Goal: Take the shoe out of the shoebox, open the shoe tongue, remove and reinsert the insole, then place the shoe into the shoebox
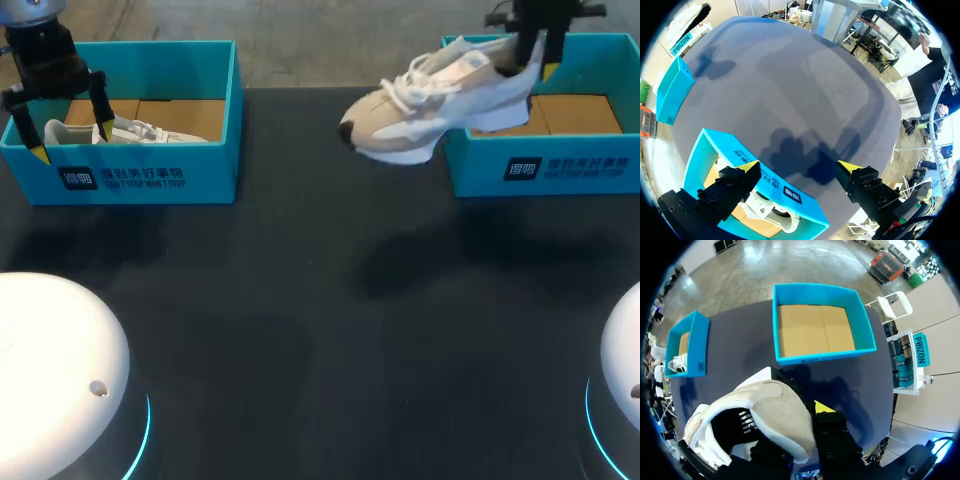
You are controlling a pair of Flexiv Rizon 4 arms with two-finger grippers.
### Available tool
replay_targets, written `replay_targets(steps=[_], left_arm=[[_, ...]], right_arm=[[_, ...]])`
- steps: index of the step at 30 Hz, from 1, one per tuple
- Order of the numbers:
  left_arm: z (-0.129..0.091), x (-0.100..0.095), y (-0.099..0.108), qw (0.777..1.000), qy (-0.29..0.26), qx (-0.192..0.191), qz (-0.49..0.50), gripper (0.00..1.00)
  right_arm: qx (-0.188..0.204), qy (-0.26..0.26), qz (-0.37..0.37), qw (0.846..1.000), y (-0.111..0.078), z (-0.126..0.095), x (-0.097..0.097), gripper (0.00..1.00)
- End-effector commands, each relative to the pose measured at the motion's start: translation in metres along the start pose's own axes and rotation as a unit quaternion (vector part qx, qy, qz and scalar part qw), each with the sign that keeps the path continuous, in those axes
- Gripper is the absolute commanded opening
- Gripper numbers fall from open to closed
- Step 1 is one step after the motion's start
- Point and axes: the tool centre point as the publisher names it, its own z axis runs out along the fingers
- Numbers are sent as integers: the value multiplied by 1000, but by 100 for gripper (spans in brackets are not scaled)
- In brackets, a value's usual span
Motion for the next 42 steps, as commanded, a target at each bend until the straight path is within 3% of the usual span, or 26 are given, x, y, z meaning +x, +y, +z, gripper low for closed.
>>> replay_targets(steps=[1, 14, 24, 27, 34, 42], left_arm=[[0, 1, 0, 1000, -1, -1, 0, 100], [0, 1, 0, 1000, -1, -1, 0, 100], [0, 1, 0, 1000, -1, -1, 0, 100], [0, 1, 0, 1000, -1, -1, 0, 100], [0, 1, 0, 1000, -1, -1, 0, 100], [0, 1, 0, 1000, -1, -1, 0, 100]], right_arm=[[-12, -4, 2, 1000, -21, -3, 11, 0], [-7, -14, -17, 1000, -73, 0, 52, 0], [-9, -6, -21, 1000, -112, 15, 77, 0], [-6, -25, -23, 999, -122, 23, 84, 0], [-16, -24, -19, 999, -136, 48, 98, 0], [-20, -48, -24, 998, -138, 81, 112, 0]])
